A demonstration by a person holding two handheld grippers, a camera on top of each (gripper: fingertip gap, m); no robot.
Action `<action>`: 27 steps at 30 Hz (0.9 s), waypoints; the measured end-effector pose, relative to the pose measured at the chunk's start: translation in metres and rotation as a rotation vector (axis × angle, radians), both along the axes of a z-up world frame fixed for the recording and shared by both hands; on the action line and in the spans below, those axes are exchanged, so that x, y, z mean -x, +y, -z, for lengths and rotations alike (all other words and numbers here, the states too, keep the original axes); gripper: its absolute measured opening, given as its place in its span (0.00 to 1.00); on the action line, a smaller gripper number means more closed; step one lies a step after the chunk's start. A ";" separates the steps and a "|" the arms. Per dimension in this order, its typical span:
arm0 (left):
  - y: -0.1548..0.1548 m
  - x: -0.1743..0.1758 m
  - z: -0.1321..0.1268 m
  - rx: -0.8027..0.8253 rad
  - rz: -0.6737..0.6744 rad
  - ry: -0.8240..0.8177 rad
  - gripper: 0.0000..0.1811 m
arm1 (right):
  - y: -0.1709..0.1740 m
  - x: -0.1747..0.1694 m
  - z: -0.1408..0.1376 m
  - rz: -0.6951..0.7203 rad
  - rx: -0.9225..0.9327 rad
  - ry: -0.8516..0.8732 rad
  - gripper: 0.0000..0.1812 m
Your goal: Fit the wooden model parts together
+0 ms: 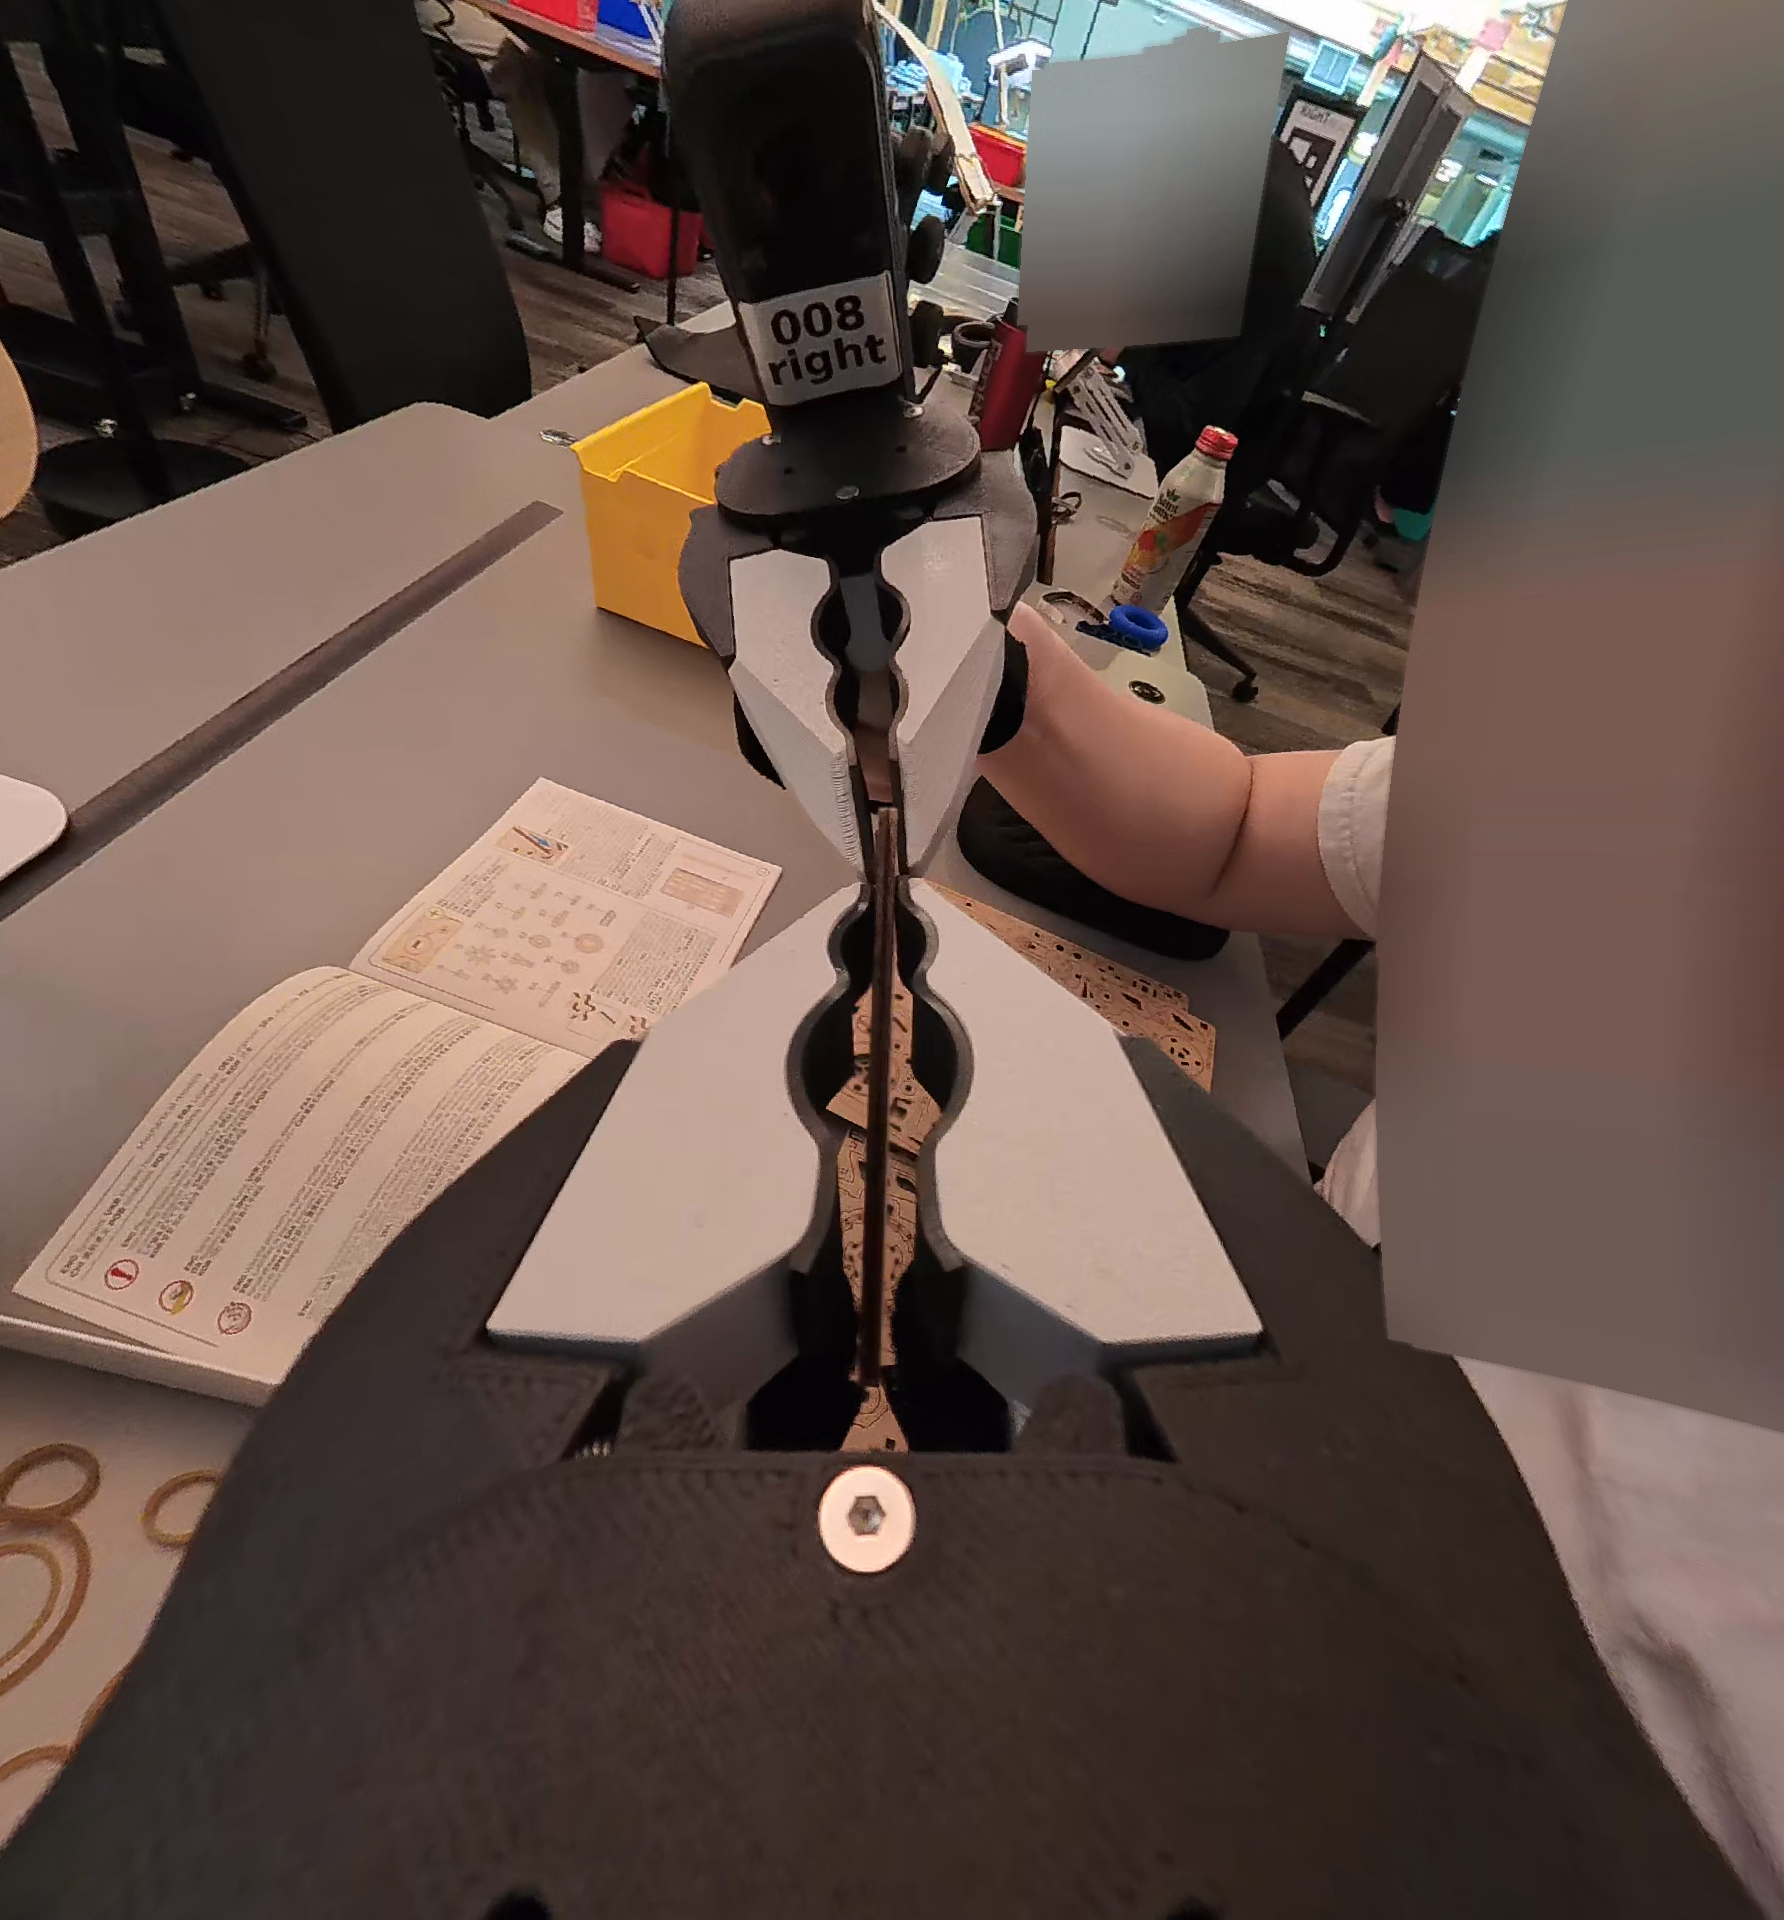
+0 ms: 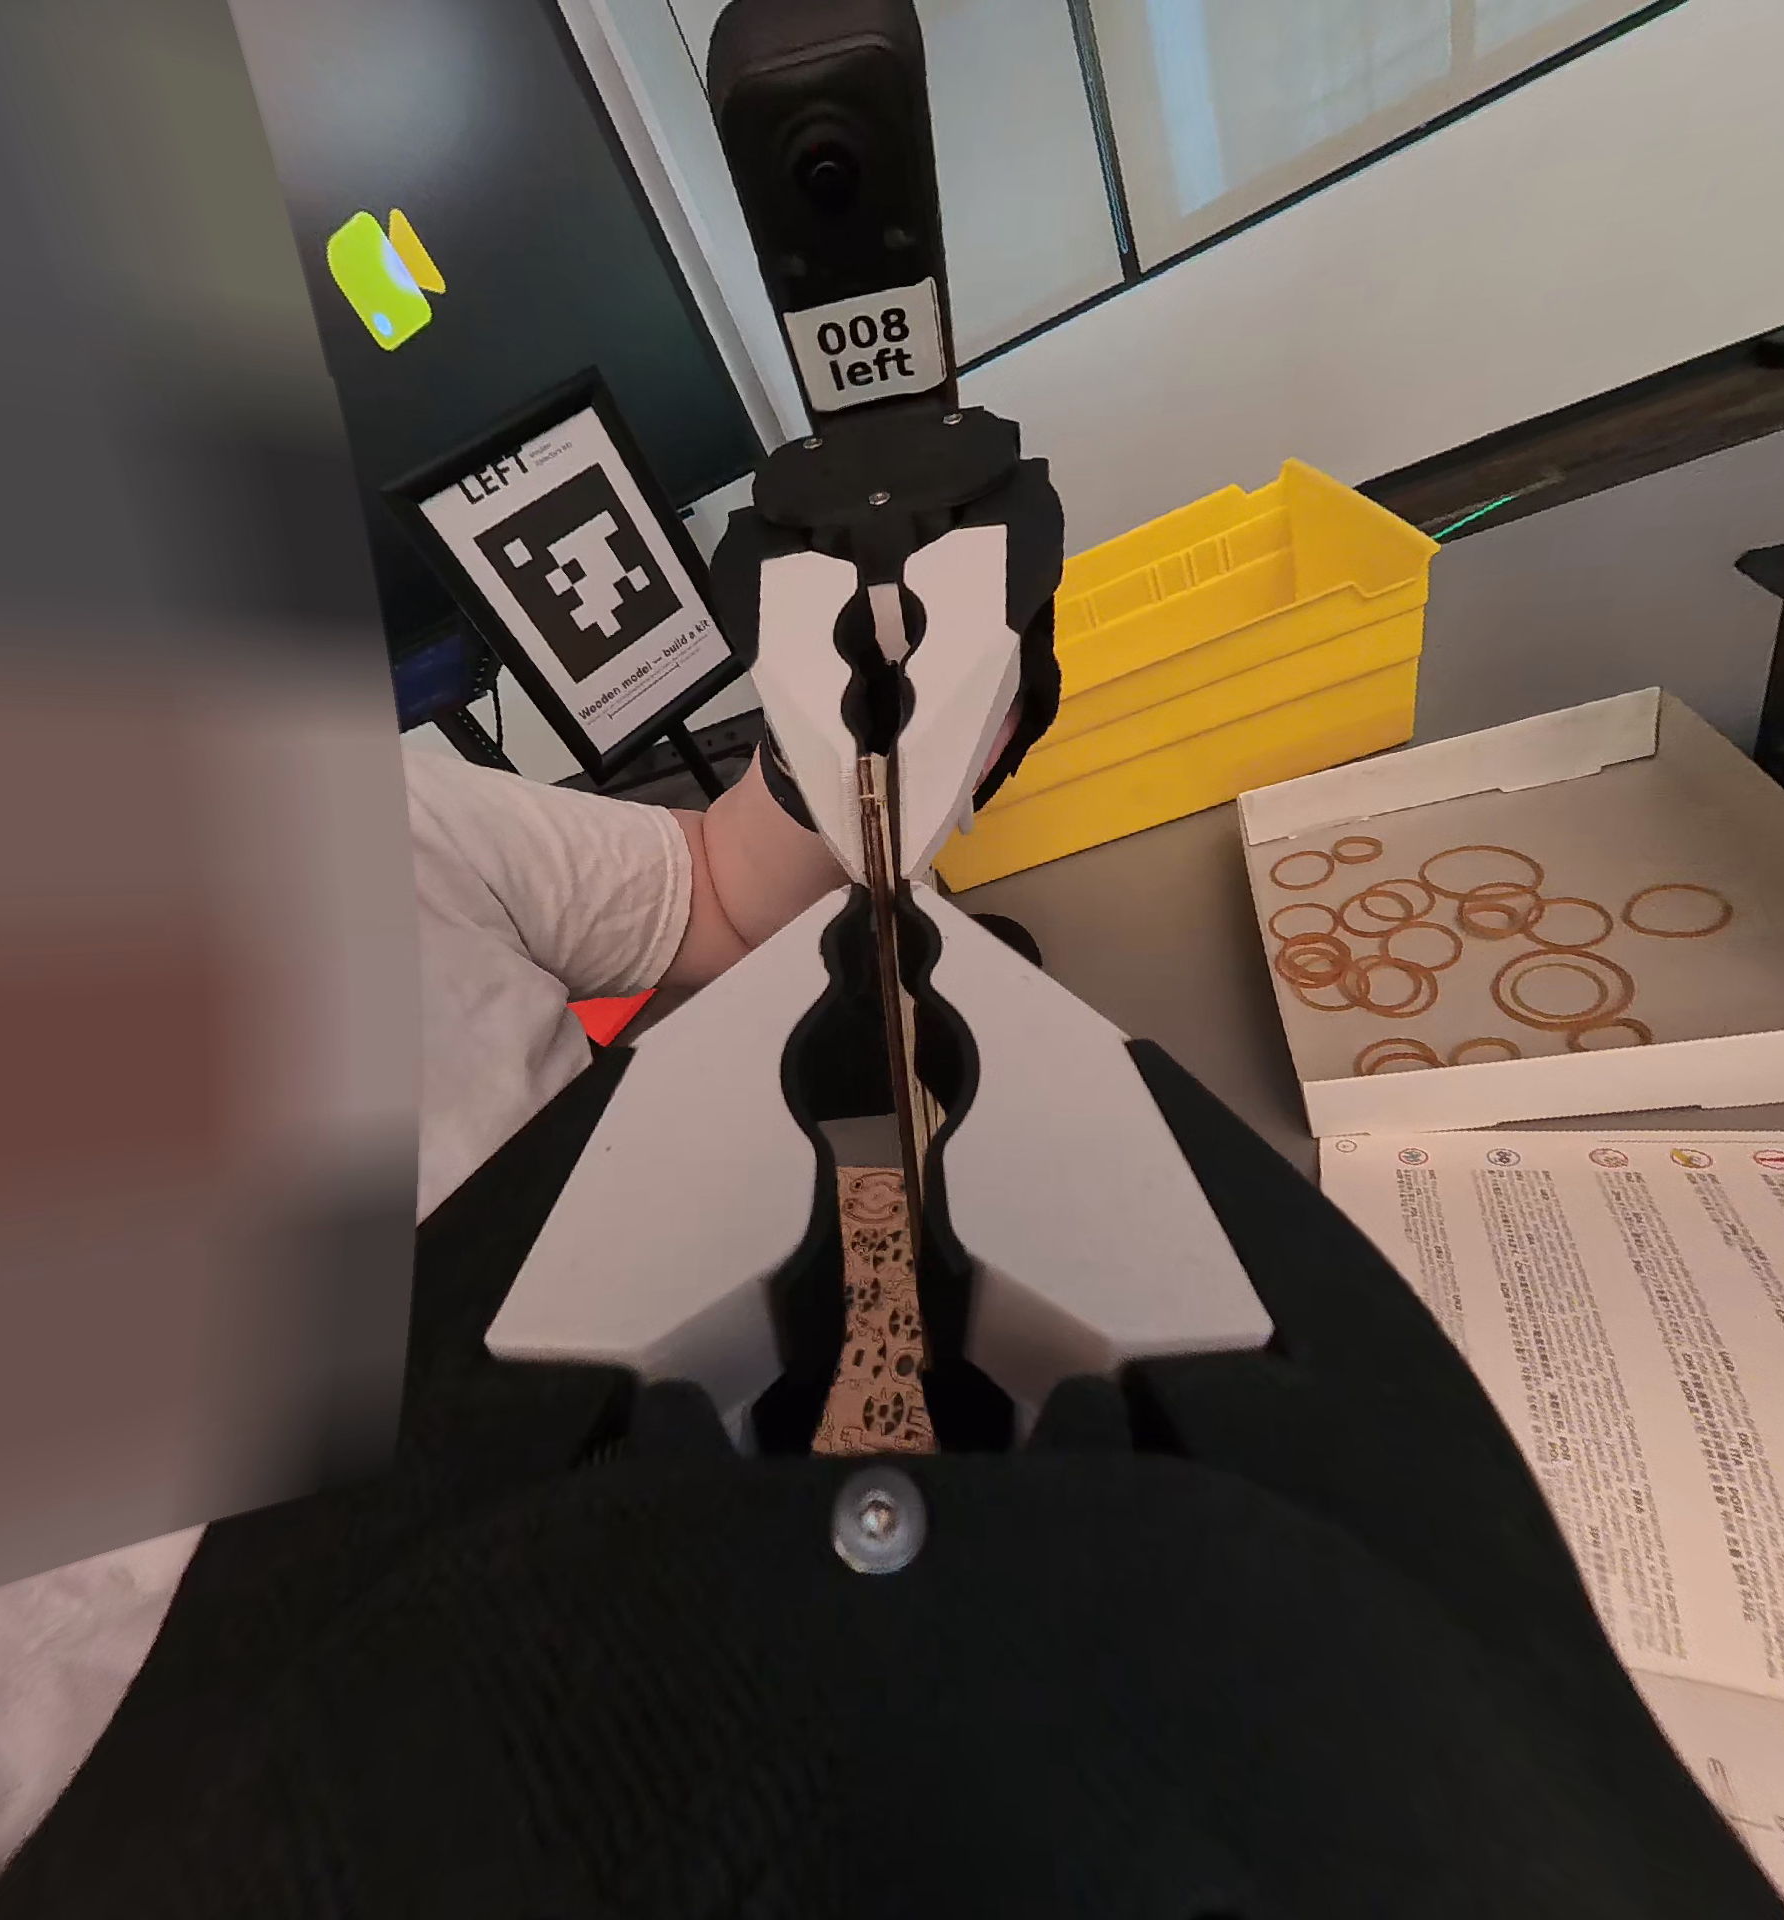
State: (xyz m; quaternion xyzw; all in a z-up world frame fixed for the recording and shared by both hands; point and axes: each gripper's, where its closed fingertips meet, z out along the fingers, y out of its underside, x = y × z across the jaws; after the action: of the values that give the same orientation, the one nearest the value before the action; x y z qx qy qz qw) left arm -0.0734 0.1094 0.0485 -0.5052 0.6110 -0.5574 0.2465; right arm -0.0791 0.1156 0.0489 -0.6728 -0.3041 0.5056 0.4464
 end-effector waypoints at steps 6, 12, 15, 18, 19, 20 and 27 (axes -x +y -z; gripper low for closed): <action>-0.002 -0.003 0.003 0.003 -0.016 0.020 0.00 | 0.000 0.001 0.004 0.012 -0.017 -0.049 0.01; -0.006 0.001 0.001 0.006 0.031 0.011 0.01 | -0.004 0.004 0.002 -0.018 -0.001 -0.024 0.01; -0.004 0.000 0.004 -0.019 0.019 0.020 0.01 | -0.002 0.003 0.003 -0.011 0.003 -0.023 0.01; -0.005 0.001 0.005 -0.030 0.023 0.026 0.00 | -0.003 0.004 0.004 -0.018 0.002 -0.028 0.01; -0.005 0.001 0.005 -0.030 0.025 0.028 0.00 | -0.004 0.004 0.004 -0.024 0.005 -0.027 0.01; -0.005 0.001 0.005 -0.031 0.025 0.029 0.00 | -0.004 0.004 0.004 -0.029 0.009 -0.025 0.01; -0.008 0.002 0.005 -0.035 0.039 0.027 0.00 | -0.007 0.005 0.003 -0.053 0.016 -0.011 0.01</action>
State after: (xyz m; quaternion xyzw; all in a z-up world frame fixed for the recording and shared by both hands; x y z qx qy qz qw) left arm -0.0751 0.1010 0.0437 -0.4962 0.6339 -0.5443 0.2360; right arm -0.0836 0.1083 0.0456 -0.6708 -0.3201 0.5159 0.4260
